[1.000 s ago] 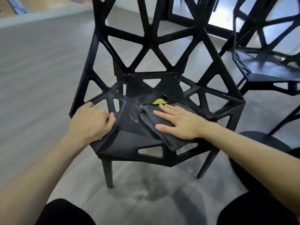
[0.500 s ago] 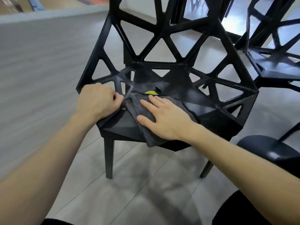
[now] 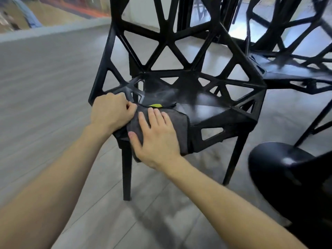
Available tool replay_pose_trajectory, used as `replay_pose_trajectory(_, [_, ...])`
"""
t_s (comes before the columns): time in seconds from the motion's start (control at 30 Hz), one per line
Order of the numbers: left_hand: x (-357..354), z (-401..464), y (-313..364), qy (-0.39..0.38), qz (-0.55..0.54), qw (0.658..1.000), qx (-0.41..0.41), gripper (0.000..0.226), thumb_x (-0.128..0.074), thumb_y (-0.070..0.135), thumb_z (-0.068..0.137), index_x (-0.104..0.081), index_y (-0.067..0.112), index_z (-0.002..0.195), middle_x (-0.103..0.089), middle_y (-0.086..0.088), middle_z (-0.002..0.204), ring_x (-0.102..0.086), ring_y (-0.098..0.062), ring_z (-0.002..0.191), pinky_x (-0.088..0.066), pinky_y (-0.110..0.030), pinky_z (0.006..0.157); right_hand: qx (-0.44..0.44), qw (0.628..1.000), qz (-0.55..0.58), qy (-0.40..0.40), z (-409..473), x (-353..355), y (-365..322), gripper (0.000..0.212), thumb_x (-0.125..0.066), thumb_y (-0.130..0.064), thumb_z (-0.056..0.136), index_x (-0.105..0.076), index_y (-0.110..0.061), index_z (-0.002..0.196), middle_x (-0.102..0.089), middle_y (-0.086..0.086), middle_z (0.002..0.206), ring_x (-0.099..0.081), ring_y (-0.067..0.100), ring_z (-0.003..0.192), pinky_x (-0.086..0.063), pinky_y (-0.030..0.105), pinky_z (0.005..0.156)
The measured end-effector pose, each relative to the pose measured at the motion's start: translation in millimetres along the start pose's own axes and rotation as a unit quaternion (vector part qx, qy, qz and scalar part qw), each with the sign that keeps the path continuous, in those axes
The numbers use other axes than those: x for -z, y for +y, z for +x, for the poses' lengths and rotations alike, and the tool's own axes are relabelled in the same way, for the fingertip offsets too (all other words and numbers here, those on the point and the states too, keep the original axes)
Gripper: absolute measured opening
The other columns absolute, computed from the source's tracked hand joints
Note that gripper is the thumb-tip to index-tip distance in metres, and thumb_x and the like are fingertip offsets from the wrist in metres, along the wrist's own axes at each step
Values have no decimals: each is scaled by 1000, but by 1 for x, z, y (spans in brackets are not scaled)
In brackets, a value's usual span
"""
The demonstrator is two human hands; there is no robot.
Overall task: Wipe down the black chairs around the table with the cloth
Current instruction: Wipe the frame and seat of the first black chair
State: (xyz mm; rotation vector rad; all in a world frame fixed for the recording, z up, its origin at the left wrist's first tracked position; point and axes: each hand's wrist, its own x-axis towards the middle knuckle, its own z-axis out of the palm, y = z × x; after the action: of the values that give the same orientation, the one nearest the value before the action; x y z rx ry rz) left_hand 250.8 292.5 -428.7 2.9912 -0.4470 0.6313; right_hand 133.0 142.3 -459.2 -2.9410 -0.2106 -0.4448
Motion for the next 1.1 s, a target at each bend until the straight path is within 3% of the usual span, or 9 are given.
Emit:
replay_pose_trajectory(0.13, [-3,-13,-8,35,-15,998,-44,54,-51,31,102,-45,15,51,-45,2,48,-46,-28,47,-34,-34,54,59,997,7,45,-12,8,52,71,-49,-66,102,-59,-15,150,-56,17,154,-47,35,146,-31,47,123])
replay_pose_trajectory(0.3, [-2,-18,-9,42,-19,996,-72,54,-47,27,99,-42,13,48,-43,1,45,-37,-24,44,-33,-38,63,-140,987,-39,67,-34,32,163,74,-32,-73,104,-62,-21,148,-54,8,158,-40,27,153,-25,46,128])
replay_pose_trajectory(0.43, [-1,-21,-5,63,-25,996,-55,51,-45,30,95,-41,14,47,-42,3,45,-34,-22,44,-28,-35,62,-160,983,-52,74,-16,21,102,70,-36,-63,102,-64,-14,144,-57,15,153,-44,34,148,-23,49,128])
replay_pose_trajectory(0.63, [0,-20,-11,53,-21,997,-59,53,-44,36,96,-48,13,49,-51,2,48,-46,-27,49,-33,-36,61,57,997,-1,-43,8,12,22,80,-31,-77,100,-40,-28,163,-36,13,170,-27,32,158,-17,47,131])
replay_pose_trajectory(0.77, [0,-15,-19,22,-9,996,-89,53,-38,37,97,-34,17,48,-43,3,47,-43,-25,52,-36,-37,64,-40,976,25,-213,50,44,110,97,-27,-97,85,-22,-46,167,-9,-7,178,-5,17,164,-3,40,133])
replay_pose_trajectory(0.83, [-1,-14,-22,28,5,993,-115,53,-38,36,100,-44,19,50,-53,4,53,-49,-23,65,-45,-41,82,-111,959,-19,-260,91,42,162,106,-24,-99,81,-16,-40,169,-1,-3,179,1,18,165,1,41,132])
replay_pose_trajectory(0.97, [-2,-9,-34,165,-74,982,-49,31,-54,31,103,-80,14,100,-72,-5,113,-56,-32,110,-41,-48,104,-160,952,-82,-250,152,6,188,104,-17,-94,90,-2,-30,171,11,13,177,14,28,164,6,47,132])
replay_pose_trajectory(1.03, [4,3,-33,150,-78,985,31,45,-59,34,102,-61,14,142,-51,-16,147,-51,-43,126,-44,-56,101,-92,958,-49,-268,151,0,150,100,-19,-91,92,0,-32,171,12,13,177,16,29,163,7,46,132])
replay_pose_trajectory(1.1, [10,17,-33,52,-105,983,140,67,-57,39,106,-32,14,163,-45,-24,153,-56,-51,120,-48,-58,89,26,958,11,-284,126,9,105,100,-23,-93,90,0,-38,170,15,6,177,20,21,162,8,43,132])
